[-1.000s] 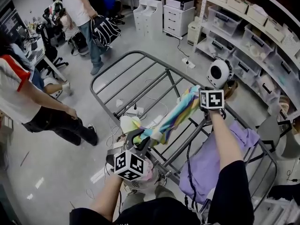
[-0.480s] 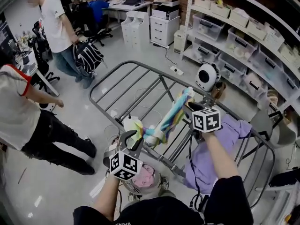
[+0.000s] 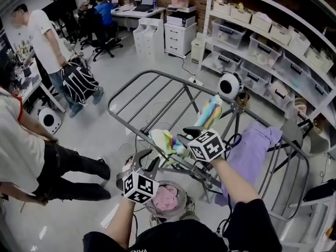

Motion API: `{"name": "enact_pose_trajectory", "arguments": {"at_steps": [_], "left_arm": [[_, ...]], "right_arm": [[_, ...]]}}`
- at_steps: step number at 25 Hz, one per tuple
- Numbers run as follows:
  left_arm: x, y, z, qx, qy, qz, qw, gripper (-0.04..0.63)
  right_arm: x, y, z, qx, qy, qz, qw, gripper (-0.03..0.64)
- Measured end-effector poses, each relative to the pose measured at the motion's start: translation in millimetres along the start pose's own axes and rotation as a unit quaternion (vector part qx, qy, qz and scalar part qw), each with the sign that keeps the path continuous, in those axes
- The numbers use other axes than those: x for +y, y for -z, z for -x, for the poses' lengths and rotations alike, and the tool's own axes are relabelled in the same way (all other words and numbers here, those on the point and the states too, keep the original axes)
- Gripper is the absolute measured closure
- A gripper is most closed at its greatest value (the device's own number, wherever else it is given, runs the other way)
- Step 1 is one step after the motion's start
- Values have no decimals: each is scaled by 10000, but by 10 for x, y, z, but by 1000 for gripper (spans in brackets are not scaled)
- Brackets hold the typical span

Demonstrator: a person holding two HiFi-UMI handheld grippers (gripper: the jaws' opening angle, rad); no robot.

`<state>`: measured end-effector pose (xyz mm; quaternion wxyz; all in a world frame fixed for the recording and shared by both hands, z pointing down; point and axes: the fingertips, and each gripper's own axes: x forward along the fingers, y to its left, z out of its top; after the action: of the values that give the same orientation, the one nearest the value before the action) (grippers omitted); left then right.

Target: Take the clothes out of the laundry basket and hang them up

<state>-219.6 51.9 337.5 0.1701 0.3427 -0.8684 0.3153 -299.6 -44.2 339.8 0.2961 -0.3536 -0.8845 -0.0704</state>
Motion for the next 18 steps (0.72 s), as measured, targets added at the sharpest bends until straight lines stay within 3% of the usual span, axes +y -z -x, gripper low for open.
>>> {"name": "enact_pose_trajectory", "arguments": {"at_steps": [4,9,14,16,18], "left_arm": [[12,123,149,-31,12,35,10000,486],[2,263,341,-35,107,34,9999,486],[20,378,473,-70,143,32,9999,486],[1,410,514,-87,165,39,9998,486],[-12,443,562,-100,188,52,9998,486]], "right_arm": [[432,-36,-243,152,-130,426,9989,488],[713,142,-559,779,-91,800,9937,483],[673,321,-728,1443,481,1227,9807,516],[627,283,-679,1340,699,1201,9812,595],[621,176,-572,1045,805,1012,9861,597]]}}
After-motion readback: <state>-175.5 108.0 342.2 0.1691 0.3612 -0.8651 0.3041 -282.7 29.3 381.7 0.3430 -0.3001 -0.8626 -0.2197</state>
